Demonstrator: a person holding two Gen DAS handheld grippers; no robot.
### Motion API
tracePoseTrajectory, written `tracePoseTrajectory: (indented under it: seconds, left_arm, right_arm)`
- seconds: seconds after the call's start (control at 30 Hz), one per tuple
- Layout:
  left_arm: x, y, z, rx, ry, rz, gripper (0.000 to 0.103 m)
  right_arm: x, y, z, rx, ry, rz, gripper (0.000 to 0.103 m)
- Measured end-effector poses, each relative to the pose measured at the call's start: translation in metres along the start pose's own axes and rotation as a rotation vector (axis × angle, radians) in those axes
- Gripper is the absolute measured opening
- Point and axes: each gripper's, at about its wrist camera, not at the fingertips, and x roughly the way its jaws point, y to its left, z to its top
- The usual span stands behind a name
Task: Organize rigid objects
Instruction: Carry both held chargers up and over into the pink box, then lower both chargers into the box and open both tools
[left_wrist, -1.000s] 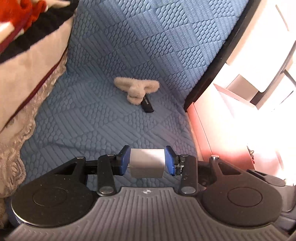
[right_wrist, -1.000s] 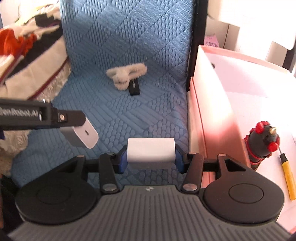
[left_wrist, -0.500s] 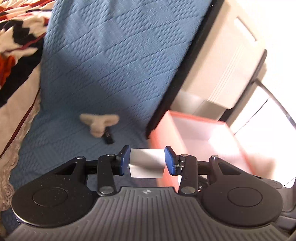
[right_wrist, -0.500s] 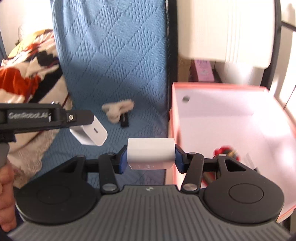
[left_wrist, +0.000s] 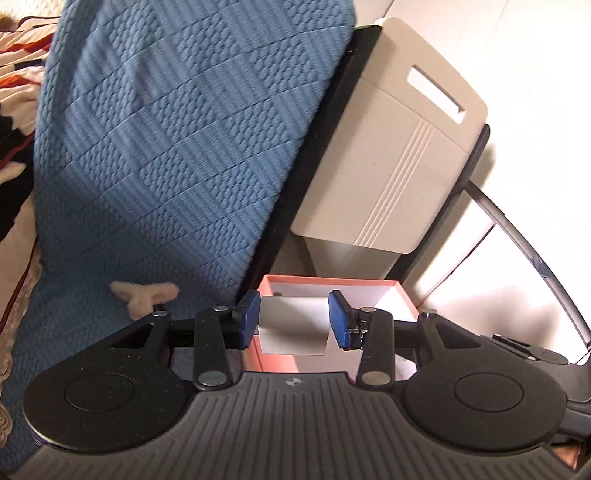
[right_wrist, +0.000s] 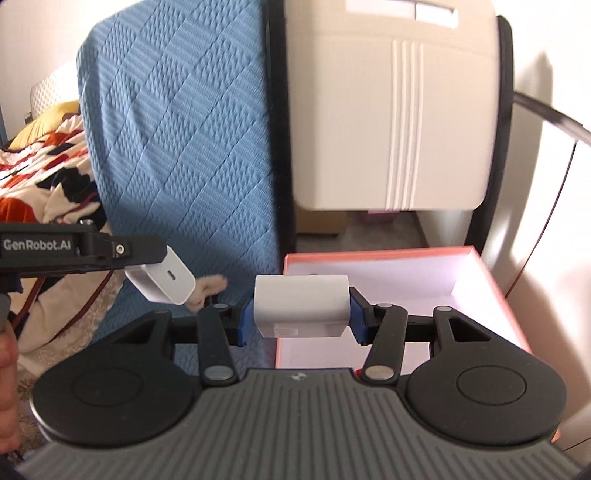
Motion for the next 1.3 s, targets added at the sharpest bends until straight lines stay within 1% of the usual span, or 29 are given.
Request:
tracePoseTrajectory:
  seconds: [0.1, 0.2, 0.33, 0.4, 0.47, 0.63, 0.73, 0.87, 0.93, 1.0, 1.1, 1.17, 1.23, 1.3]
  left_arm:
    - [0.007, -0.012, 0.001, 0.012, 0.011, -0.017, 0.046]
    - [0.021, -0.021, -0.001, 0.006, 0.035, -0.033, 0.046]
    - [0.047, -0.035, -0.007, 0.023, 0.097, -0.042, 0.047]
    - [0.061, -0.041, -0.011, 0.035, 0.127, -0.043, 0.047]
    - [0.076, -0.047, -0.016, 0.056, 0.166, -0.048, 0.047]
    - [0.110, -0.062, -0.034, 0.122, 0.272, -0.054, 0.047]
    - [0.127, -0.065, -0.045, 0.128, 0.333, -0.054, 0.047]
    - [0.143, -0.068, -0.059, 0.152, 0.395, -0.033, 0.047]
    - [0.148, -0.066, -0.064, 0.147, 0.419, -0.029, 0.047]
    - [0.151, -0.065, -0.066, 0.139, 0.424, -0.043, 0.047]
    - [0.152, -0.063, -0.065, 0.144, 0.425, -0.042, 0.047]
    - [0.149, -0.063, -0.062, 0.139, 0.417, -0.053, 0.047]
    - [0.146, -0.062, -0.060, 0.130, 0.409, -0.047, 0.048]
    - [0.140, -0.063, -0.057, 0.128, 0.396, -0.057, 0.048]
  right_arm:
    - [-0.008, -0.013, 0.009, -0.001, -0.016, -0.011, 0.053]
    - [-0.011, -0.026, 0.011, 0.000, -0.020, -0.031, 0.053]
    - [-0.008, -0.046, 0.005, 0.027, -0.002, -0.056, 0.053]
    - [-0.001, -0.059, -0.005, 0.058, 0.025, -0.057, 0.053]
    - [0.007, -0.069, -0.017, 0.077, 0.055, -0.076, 0.053]
    - [0.029, -0.096, -0.056, 0.146, 0.154, -0.106, 0.053]
    - [0.044, -0.109, -0.076, 0.174, 0.210, -0.127, 0.053]
    - [0.060, -0.120, -0.100, 0.188, 0.273, -0.161, 0.053]
    - [0.065, -0.125, -0.110, 0.211, 0.300, -0.160, 0.053]
    - [0.067, -0.127, -0.116, 0.221, 0.312, -0.158, 0.053]
    - [0.067, -0.130, -0.120, 0.246, 0.318, -0.152, 0.053]
    - [0.068, -0.132, -0.119, 0.263, 0.319, -0.156, 0.053]
    - [0.067, -0.131, -0.117, 0.260, 0.310, -0.152, 0.051]
    - [0.064, -0.128, -0.112, 0.253, 0.295, -0.157, 0.052]
